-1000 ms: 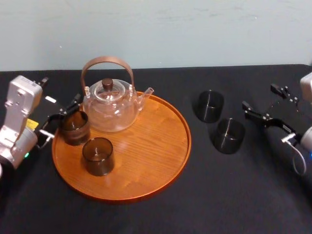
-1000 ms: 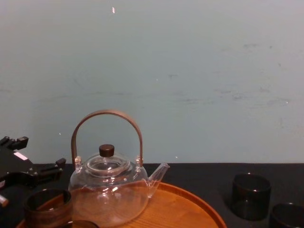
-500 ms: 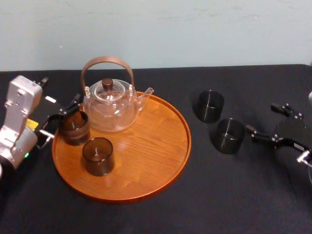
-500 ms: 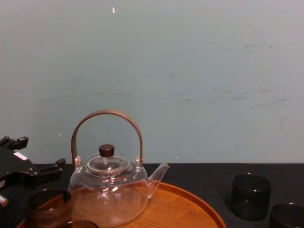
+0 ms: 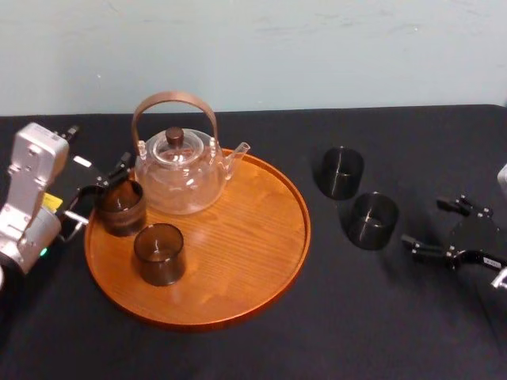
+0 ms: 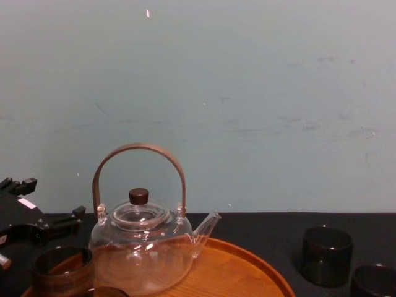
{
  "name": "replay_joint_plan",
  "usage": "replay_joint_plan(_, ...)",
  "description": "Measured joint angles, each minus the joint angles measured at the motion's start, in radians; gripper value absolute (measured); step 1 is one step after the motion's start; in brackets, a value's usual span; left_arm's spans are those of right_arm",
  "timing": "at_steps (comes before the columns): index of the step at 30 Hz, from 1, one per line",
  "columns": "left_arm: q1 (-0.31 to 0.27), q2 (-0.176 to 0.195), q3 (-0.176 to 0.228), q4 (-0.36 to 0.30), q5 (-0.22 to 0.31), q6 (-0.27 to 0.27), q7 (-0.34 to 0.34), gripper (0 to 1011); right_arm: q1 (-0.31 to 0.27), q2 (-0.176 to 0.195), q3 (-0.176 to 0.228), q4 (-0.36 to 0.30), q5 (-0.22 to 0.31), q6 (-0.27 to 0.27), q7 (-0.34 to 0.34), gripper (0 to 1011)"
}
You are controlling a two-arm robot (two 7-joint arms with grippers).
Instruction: Pick up the glass from the table and place it on the tray.
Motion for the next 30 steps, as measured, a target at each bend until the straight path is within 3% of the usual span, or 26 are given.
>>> replay_joint_plan(7, 0.0, 0.0, 0.0, 0.0, 0.0, 0.0, 0.0, 1001, 0.0, -0.015, 0.005, 0.001, 0.001, 0.023, 0.029, 1002)
replay_joint_plan(19, 0.0, 0.0, 0.0, 0.0, 0.0, 0.0, 0.0, 1001, 0.048, -0.071, 0.006, 0.033, 0.039, 0.124, 0.072, 1002)
replay_joint_plan(30, 0.0, 0.0, 0.0, 0.0, 0.0, 0.0, 0.0, 1001, 0.108, -0.103, -0.025, 0.078, 0.047, 0.165, 0.078, 1002)
